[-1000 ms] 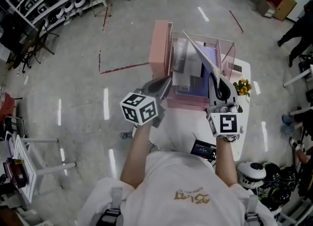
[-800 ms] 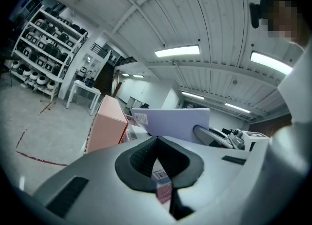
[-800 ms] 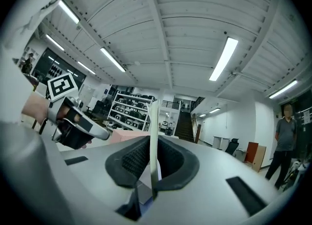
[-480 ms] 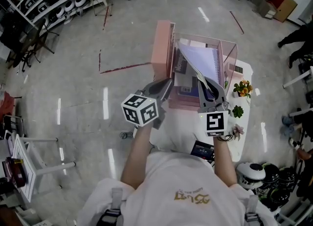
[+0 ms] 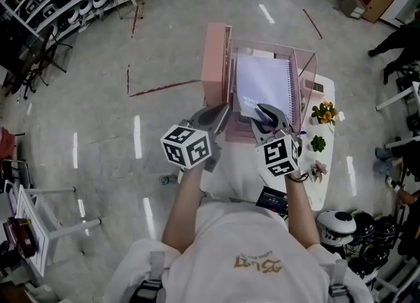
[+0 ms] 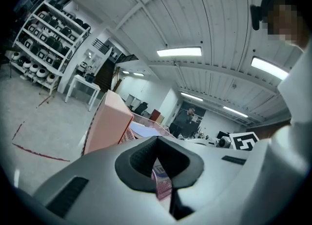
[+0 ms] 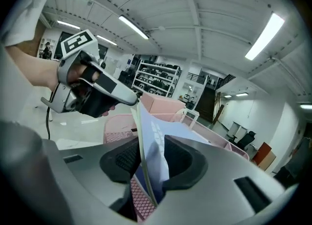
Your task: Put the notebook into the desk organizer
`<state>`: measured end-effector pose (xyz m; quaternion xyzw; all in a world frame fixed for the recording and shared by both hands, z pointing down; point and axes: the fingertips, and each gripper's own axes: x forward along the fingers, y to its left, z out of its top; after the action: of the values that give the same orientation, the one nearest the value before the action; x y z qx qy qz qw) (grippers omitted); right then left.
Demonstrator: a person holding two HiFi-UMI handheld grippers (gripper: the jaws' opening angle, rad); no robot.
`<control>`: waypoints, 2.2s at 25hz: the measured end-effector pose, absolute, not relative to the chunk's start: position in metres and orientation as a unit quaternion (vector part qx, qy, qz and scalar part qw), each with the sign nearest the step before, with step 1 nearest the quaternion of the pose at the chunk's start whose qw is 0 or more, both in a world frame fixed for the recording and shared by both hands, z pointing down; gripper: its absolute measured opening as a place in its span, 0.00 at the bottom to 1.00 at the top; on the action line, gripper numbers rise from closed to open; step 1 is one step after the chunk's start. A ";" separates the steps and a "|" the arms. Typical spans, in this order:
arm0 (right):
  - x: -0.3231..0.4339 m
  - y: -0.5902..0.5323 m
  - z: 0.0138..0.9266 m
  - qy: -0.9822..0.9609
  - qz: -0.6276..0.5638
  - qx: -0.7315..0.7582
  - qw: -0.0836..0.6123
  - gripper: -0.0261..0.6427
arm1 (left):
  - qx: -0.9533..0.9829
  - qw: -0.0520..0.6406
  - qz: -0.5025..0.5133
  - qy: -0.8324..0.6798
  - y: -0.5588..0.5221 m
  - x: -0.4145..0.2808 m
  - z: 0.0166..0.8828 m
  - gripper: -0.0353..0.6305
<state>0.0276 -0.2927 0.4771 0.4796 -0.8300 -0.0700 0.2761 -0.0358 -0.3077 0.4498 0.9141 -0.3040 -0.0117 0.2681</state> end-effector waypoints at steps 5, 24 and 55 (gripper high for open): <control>0.018 -0.293 0.497 -0.833 -0.045 0.449 0.320 0.33 | 0.908 0.280 -0.021 -0.310 -0.303 -0.044 0.456 0.08; 0.050 -0.263 0.444 -0.872 0.181 0.455 0.015 0.43 | 0.897 0.275 -0.038 -0.343 -0.286 -0.028 0.447 0.08; 0.139 -0.210 0.423 -0.799 0.129 0.586 -0.041 0.05 | 0.906 0.215 0.001 -0.364 -0.243 0.013 0.443 0.08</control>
<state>0.1392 -0.2100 0.4229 0.5859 -0.7990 0.1288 -0.0413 0.0125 -0.2431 0.4430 0.9063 -0.3637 0.0010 0.2152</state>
